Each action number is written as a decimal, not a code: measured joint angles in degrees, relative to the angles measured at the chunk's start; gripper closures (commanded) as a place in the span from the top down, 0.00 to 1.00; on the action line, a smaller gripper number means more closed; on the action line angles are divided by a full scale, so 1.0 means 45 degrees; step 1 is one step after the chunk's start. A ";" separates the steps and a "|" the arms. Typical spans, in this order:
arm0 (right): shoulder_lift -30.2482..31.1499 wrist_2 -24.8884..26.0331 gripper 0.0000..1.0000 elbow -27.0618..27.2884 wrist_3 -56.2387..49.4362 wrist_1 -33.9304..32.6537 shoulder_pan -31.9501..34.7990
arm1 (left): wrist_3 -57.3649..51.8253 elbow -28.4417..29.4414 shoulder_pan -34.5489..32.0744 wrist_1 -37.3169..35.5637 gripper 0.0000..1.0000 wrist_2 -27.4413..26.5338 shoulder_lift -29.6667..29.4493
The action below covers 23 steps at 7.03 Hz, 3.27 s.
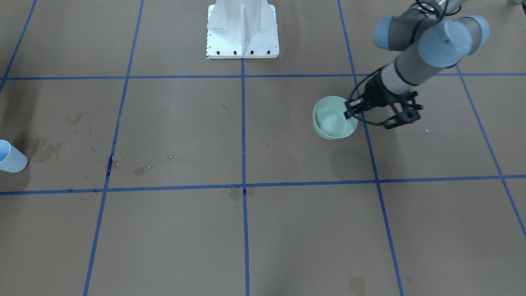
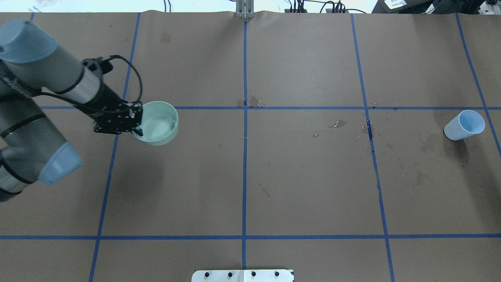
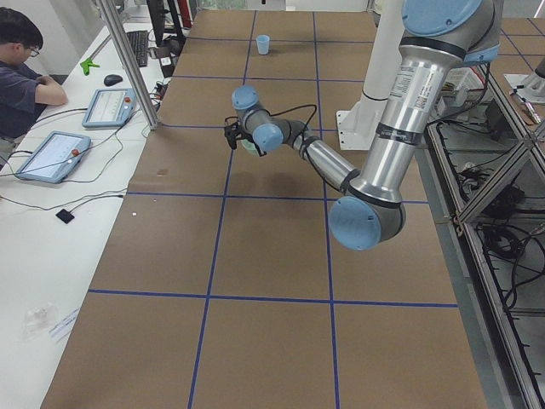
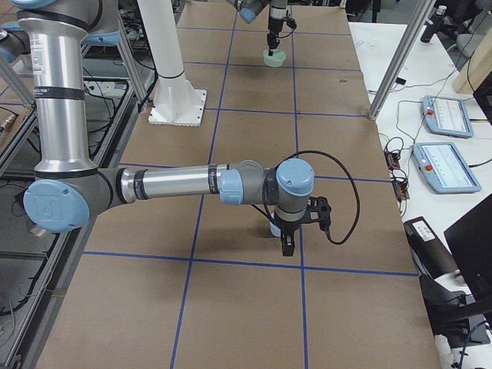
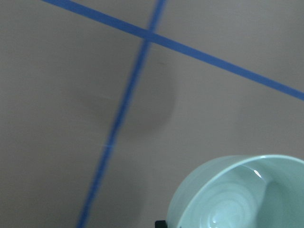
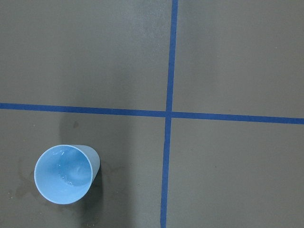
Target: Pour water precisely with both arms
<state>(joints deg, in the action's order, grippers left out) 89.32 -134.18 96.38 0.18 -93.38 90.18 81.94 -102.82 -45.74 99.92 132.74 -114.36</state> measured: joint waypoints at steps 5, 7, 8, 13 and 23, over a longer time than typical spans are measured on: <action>0.0073 0.0041 0.99 0.0001 0.0000 0.0008 0.0000 | 0.3030 0.3324 0.2377 0.0457 0.00 -0.2670 -0.3912; 0.0067 0.0011 0.99 0.0002 -0.0001 0.0009 0.0000 | 0.3583 0.4541 0.2667 0.1330 0.00 -0.3060 -0.4545; 0.0073 -0.0011 0.99 0.0006 0.0000 0.0009 0.0000 | 0.3643 0.4912 0.2708 0.1436 0.00 -0.3108 -0.4727; 0.0090 -0.0026 0.99 0.0023 -0.0035 0.0005 0.0000 | 0.3591 0.5779 0.2773 0.1551 1.00 -0.3219 -0.4977; 0.4467 0.3149 1.00 0.3849 0.8295 0.5607 -0.2634 | 0.3392 0.3243 0.1454 -0.0307 1.00 -0.3222 -0.4746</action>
<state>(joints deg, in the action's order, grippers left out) 109.42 -120.01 113.70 37.51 -68.15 78.32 97.21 -88.23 -39.19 98.54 118.24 -135.72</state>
